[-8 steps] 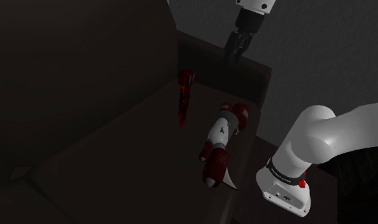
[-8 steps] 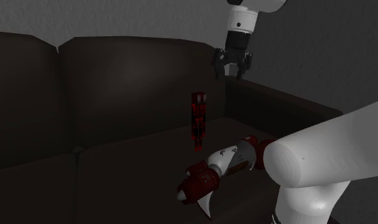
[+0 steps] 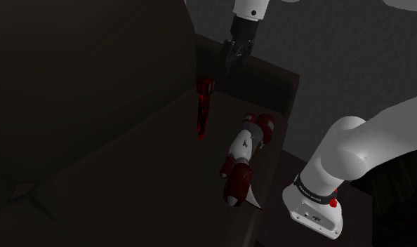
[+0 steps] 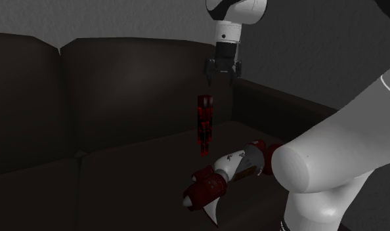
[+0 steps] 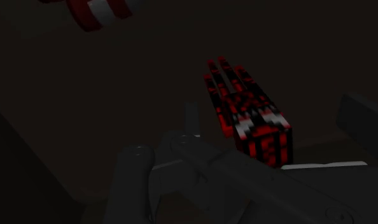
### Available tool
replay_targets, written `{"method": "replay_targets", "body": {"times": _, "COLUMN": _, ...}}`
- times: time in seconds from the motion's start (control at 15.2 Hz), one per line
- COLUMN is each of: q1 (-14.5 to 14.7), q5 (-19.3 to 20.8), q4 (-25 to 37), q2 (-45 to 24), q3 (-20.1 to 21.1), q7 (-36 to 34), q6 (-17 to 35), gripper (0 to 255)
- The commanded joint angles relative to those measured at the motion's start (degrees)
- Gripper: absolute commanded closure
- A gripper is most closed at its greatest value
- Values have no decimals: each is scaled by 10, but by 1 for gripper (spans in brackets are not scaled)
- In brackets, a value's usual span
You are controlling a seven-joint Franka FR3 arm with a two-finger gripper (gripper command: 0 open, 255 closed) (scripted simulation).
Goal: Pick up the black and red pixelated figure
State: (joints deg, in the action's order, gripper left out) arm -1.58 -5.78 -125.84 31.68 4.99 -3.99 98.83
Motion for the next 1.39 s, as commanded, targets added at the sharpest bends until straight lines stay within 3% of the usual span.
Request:
{"method": "replay_targets", "body": {"times": 0.0, "q1": -2, "q5": 5, "q4": 30, "q2": -51, "q3": 16, "q7": -22, "q6": 12, "gripper": 0}}
{"method": "replay_targets", "body": {"times": 0.4, "q1": -7, "q5": 38, "q4": 135, "q2": -203, "q3": 50, "q7": -83, "q6": 25, "gripper": 0}}
{"method": "replay_targets", "body": {"times": 1.06, "q1": -6, "q5": 38, "q4": 81, "q2": -208, "q3": 51, "q7": -84, "q6": 84, "gripper": 0}}
{"method": "replay_targets", "body": {"times": 1.12, "q1": -6, "q5": 38, "q4": 81, "q2": -208, "q3": 51, "q7": -85, "q6": 84, "gripper": 255}}
{"method": "replay_targets", "body": {"times": 1.32, "q1": -6, "q5": 38, "q4": 81, "q2": -208, "q3": 51, "q7": -84, "q6": 83, "gripper": 255}}
